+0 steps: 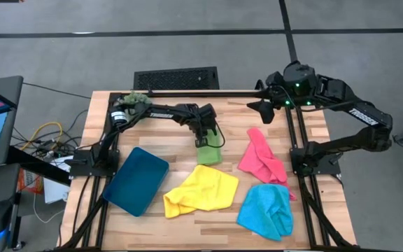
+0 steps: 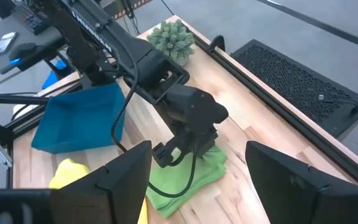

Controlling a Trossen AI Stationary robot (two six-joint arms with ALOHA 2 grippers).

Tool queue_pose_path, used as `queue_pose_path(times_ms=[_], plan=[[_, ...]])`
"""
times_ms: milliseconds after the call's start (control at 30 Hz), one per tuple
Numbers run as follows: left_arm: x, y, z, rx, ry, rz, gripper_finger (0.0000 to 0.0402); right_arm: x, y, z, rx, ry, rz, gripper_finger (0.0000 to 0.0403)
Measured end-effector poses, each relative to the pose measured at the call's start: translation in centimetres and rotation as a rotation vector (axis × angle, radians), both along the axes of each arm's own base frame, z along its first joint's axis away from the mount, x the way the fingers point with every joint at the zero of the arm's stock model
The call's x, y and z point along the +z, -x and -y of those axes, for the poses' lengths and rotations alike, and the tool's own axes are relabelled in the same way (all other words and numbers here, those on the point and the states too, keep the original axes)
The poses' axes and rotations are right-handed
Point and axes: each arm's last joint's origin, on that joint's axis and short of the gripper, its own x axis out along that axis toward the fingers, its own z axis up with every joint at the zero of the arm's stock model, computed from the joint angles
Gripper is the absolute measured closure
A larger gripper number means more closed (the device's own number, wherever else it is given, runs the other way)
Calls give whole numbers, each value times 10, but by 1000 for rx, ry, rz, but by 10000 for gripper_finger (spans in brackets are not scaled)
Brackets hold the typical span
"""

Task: Fold microfiber towels
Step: Put the green microfiber towel into the blue bin

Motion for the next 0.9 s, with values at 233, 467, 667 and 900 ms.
queue_pose_path(times_ms=[233, 467, 667, 900], plan=[[25, -2, 0, 58, 42, -86, 399, 0, 0, 0, 3, 5, -1, 117], [72, 0, 11, 48, 46, -85, 400, 0, 0, 0, 14, 17, -8, 117], [115, 12, 30, 49, -5, -39, 401, 0, 0, -3, 36, 24, -13, 117], [161, 34, 67, -28, -24, 0, 401, 0, -1, -5, 55, 35, -15, 117]])
